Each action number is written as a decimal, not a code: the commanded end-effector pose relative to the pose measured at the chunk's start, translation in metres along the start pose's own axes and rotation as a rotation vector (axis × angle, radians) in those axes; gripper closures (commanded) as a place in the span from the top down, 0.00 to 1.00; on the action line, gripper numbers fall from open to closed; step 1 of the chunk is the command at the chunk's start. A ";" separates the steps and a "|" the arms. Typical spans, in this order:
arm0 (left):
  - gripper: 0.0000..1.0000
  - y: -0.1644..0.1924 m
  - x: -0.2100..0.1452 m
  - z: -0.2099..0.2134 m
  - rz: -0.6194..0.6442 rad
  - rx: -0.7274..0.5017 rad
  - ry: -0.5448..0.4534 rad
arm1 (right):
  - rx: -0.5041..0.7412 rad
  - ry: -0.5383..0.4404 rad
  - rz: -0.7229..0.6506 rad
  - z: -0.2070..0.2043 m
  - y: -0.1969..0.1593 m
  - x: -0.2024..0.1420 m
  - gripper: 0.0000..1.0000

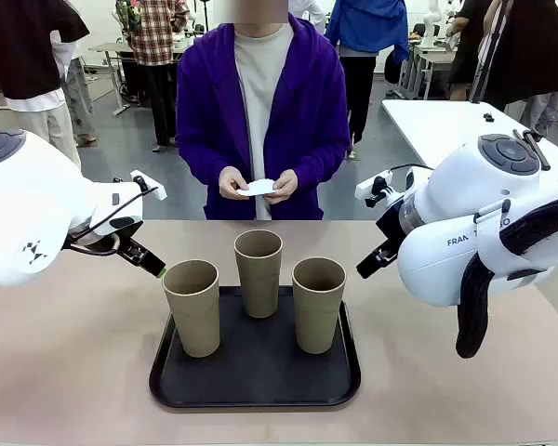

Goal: Place coasters on the table and set cups on them.
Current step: Pick up one Reusable plastic cup and place it on a coaster set by the human.

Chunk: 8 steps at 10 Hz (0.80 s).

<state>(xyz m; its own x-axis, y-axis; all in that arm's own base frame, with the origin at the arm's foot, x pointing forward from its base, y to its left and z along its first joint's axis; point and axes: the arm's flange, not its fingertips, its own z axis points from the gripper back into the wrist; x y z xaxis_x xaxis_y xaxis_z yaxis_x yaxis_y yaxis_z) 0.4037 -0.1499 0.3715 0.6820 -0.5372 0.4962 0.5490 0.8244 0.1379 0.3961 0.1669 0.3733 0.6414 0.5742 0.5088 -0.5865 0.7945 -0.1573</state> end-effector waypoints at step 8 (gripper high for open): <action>1.00 0.000 0.000 0.000 0.000 0.000 0.000 | 0.000 0.000 0.000 0.000 0.000 0.000 1.00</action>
<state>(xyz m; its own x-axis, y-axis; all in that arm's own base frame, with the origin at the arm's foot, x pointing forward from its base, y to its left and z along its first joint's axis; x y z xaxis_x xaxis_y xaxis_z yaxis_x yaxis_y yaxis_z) 0.4037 -0.1499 0.3715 0.6820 -0.5372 0.4962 0.5490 0.8244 0.1379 0.3961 0.1669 0.3733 0.6413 0.5744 0.5087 -0.5866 0.7944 -0.1575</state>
